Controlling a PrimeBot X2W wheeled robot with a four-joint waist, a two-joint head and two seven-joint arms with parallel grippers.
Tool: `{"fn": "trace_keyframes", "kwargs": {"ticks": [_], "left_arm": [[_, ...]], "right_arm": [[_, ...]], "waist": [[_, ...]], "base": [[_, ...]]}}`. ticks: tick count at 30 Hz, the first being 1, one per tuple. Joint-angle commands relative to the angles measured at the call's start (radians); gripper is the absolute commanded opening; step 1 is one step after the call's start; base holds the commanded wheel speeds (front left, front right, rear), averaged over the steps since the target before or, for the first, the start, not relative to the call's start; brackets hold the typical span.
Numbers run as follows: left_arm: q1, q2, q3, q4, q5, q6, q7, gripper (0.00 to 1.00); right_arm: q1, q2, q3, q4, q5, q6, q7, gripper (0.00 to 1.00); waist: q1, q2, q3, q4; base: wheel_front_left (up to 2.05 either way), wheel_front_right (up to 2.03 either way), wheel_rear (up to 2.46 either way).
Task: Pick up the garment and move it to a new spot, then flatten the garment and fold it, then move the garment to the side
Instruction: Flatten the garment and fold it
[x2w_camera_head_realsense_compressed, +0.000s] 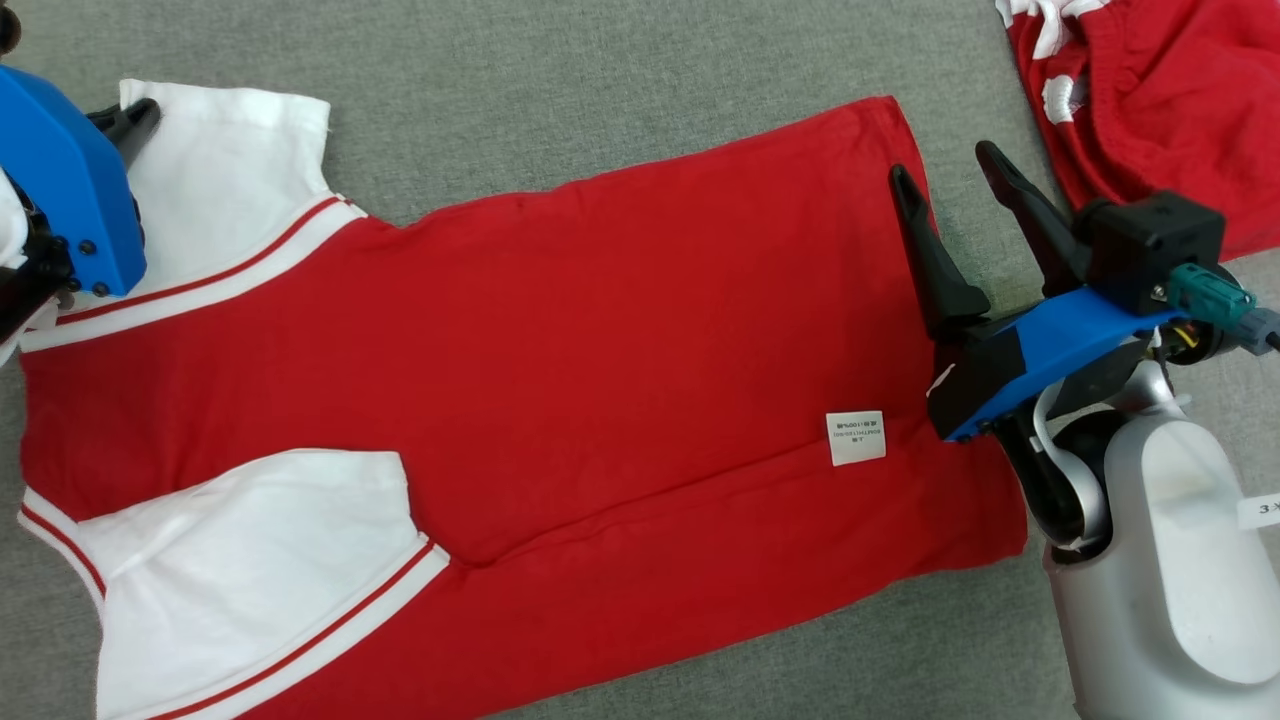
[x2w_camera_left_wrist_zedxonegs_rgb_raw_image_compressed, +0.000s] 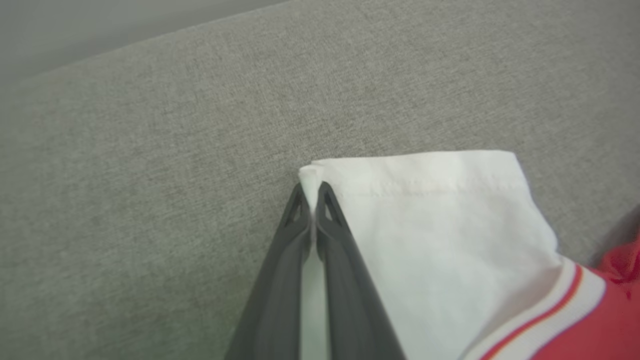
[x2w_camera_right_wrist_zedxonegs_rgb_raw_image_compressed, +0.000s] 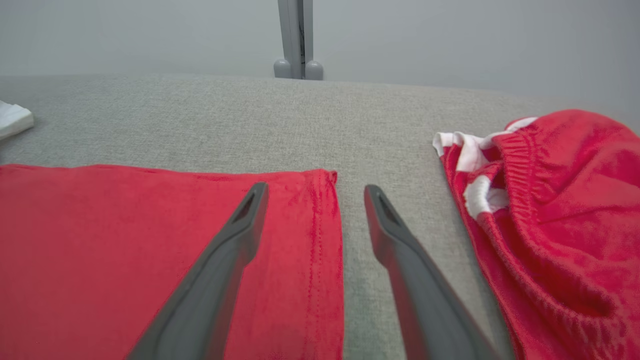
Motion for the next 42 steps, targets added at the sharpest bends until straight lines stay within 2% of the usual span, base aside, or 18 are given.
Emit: {"fn": "trace_keyframes", "kwargs": {"ticks": [1, 13, 19, 26, 27, 29, 31, 33, 35, 42], "left_arm": [[0.004, -0.004, -0.002, -0.009, 0.007, -0.006, -0.021, 0.0], [0.026, -0.05, -0.027, -0.083, 0.027, -0.024, -0.211, 0.0], [0.043, -0.071, -0.06, -0.141, 0.027, -0.028, -0.265, 0.0], [0.046, -0.083, -0.088, -0.178, 0.024, -0.031, -0.294, 0.0], [0.045, -0.085, -0.089, -0.18, 0.023, -0.031, -0.297, 0.0], [0.043, -0.087, -0.093, -0.182, 0.022, -0.032, -0.299, 0.0], [0.04, -0.088, -0.096, -0.183, 0.02, -0.032, -0.304, 0.0], [0.036, -0.088, -0.099, -0.183, 0.018, -0.032, -0.306, 0.0], [0.034, -0.087, -0.102, -0.181, 0.018, -0.031, -0.308, 0.0], [0.04, -0.073, -0.104, -0.185, 0.018, -0.032, -0.333, 0.0]], "right_arm": [[-0.023, -0.002, -0.005, 0.008, -0.008, 0.0, 0.003, 1.0], [-0.158, -0.095, -0.032, 0.205, -0.041, 0.0, 0.127, 1.0], [-0.249, -0.142, -0.04, 0.367, -0.051, 0.0, 0.233, 1.0], [-0.309, -0.151, -0.037, 0.492, -0.01, 0.0, 0.303, 1.0], [-0.317, -0.155, -0.034, 0.507, -0.008, 0.0, 0.31, 0.97], [-0.329, -0.157, -0.029, 0.532, -0.001, 0.0, 0.317, 0.77], [-0.34, -0.159, -0.02, 0.555, 0.004, 0.0, 0.326, 0.47], [-0.349, -0.163, -0.002, 0.577, 0.008, 0.0, 0.341, 0.33], [-0.353, -0.167, 0.009, 0.592, 0.015, 0.0, 0.352, 0.0], [-0.359, -0.178, 0.035, 0.577, 0.034, 0.0, 0.295, 0.0]], "waist": [[0.0, 0.0, -0.011, 0.006], [0.0, 0.0, -0.101, 0.098], [0.0, 0.0, -0.118, 0.154], [0.0, 0.0, -0.113, 0.187], [0.0, 0.0, -0.112, 0.189], [0.0, 0.0, -0.109, 0.193], [0.0, 0.0, -0.107, 0.195], [0.0, 0.0, -0.106, 0.196], [0.0, 0.0, -0.106, 0.195], [0.0, 0.0, -0.127, 0.193]], "base": [[0.0, 0.0, 0.0], [0.0, 0.0, 0.0], [0.0, 0.0, 0.0], [0.0, 0.0, 0.0], [0.0, 0.0, 0.0], [0.0, 0.0, 0.0], [0.0, 0.0, 0.0], [0.0, 0.0, 0.0], [0.0, 0.0, 0.0], [0.0, 0.0, 0.0]]}}
